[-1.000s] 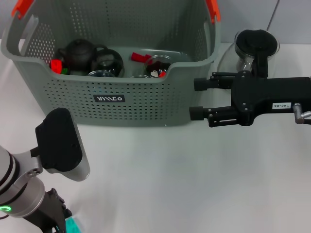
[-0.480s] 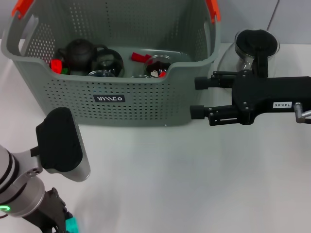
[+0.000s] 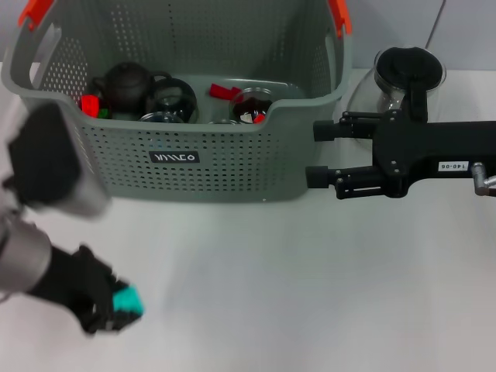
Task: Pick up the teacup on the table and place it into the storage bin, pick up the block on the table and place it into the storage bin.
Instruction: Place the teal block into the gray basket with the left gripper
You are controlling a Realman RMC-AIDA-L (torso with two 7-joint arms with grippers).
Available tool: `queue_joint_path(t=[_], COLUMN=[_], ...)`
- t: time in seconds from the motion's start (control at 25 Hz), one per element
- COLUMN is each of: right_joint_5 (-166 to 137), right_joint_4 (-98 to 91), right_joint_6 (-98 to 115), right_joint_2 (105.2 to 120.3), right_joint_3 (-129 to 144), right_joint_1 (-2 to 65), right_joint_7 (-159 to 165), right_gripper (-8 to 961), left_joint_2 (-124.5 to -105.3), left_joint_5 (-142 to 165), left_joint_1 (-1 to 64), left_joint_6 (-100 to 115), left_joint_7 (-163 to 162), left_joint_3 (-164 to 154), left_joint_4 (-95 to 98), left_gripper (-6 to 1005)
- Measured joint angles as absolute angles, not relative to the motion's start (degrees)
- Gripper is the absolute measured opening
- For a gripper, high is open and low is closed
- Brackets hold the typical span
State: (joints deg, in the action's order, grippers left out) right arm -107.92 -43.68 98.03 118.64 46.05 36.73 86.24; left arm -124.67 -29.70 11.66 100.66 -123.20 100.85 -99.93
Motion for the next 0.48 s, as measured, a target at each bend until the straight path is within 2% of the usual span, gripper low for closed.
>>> queue_joint_path(t=[0.36,0.48], right_joint_5=[-107.93,-107.93], right_joint_4=[-43.69,-43.35], right_joint_6=[99.54,99.71], right_joint_2=[117.82,117.08], right_joint_3=[45.97,45.95], right_joint_1=[36.47,36.43], right_joint_7=[86.8,86.99], right_gripper=[853,852], left_joint_2=[-123.99,-122.65], left_joint_5=[-51.88,-59.29], left_joint_1=[17.44,20.99], left_joint_6=[102.31,102.8], left_joint_7=[-121.18,-120.25], left_joint_3=[129.14,138.58], left_joint_4=[-95.66,-90.04], left_gripper=[459,469])
